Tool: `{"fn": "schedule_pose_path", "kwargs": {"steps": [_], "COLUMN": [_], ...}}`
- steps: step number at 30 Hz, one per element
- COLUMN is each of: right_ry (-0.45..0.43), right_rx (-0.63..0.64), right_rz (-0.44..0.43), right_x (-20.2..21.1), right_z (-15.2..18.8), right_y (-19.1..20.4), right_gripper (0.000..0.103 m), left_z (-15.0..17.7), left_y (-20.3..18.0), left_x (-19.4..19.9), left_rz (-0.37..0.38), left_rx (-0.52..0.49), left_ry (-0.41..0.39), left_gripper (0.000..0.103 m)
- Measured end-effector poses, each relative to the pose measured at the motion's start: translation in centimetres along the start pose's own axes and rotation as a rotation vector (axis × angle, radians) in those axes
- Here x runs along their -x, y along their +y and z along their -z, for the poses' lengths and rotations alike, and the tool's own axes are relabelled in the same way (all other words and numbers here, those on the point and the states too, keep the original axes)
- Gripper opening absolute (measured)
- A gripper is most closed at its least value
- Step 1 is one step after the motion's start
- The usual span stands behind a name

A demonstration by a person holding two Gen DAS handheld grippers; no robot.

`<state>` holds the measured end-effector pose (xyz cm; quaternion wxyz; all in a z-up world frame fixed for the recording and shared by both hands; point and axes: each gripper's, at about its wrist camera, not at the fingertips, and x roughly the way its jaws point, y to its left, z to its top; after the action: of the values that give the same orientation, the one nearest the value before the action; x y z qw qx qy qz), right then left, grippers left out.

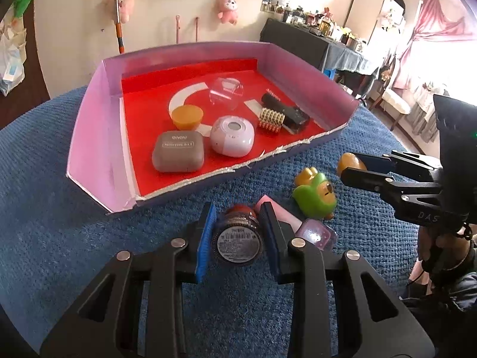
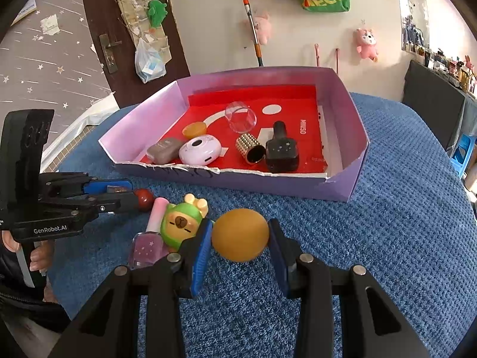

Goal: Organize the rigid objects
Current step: 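Close the left tool on the glitter nail polish while the right tool grasps the orange puff, then lift the glitter nail polish with the left tool while the right tool lifts the puff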

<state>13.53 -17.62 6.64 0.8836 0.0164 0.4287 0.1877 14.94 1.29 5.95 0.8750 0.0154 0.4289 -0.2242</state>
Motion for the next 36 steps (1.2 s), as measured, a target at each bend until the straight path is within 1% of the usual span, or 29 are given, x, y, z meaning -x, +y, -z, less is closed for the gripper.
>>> {"fn": "schedule_pose_path", "kwargs": {"steps": [5,13,18,23,28,31,32,33,35,36], "right_ry": [-0.006,0.011,0.034,0.066,0.066,0.068,0.066,0.065,0.065,0.067], "right_rx": [0.003,0.0,0.011,0.007,0.005,0.009,0.013,0.018,0.026,0.024], "right_rz": [-0.002,-0.006,0.009,0.021,0.02,0.017,0.016,0.019,0.027,0.027], "right_x": [0.2,-0.1,-0.6,-0.9,-0.9,-0.8,-0.8,-0.7,-0.7,-0.8], "right_z": [-0.2,0.2,0.7,1.4,1.7,1.8,1.8,1.8,1.8,1.8], "right_y": [0.0,0.0,0.1,0.0,-0.1,-0.1,0.0,0.1,0.2,0.2], "right_gripper": [0.04,0.04,0.04,0.04,0.041,0.052,0.058,0.06,0.06,0.06], "left_z": [0.1,0.5,1.3,2.4,2.5,2.6,2.6,2.6,2.5,2.5], "left_y": [0.0,-0.2,0.2,0.0,0.0,0.1,0.1,0.2,0.2,0.2], "left_x": [0.0,0.0,-0.1,-0.9,-1.0,-1.0,-1.0,-1.0,-1.1,-0.9], "left_rz": [0.001,0.004,0.021,0.004,0.01,0.014,0.015,0.011,-0.002,-0.009], "left_rx": [0.0,-0.011,0.001,-0.008,-0.002,0.004,0.007,0.01,0.012,0.011], "left_ry": [0.001,0.011,0.027,0.056,0.055,0.059,0.06,0.062,0.062,0.046], "left_gripper": [0.029,0.029,0.029,0.029,0.03,0.031,0.031,0.035,0.068,0.07]}}
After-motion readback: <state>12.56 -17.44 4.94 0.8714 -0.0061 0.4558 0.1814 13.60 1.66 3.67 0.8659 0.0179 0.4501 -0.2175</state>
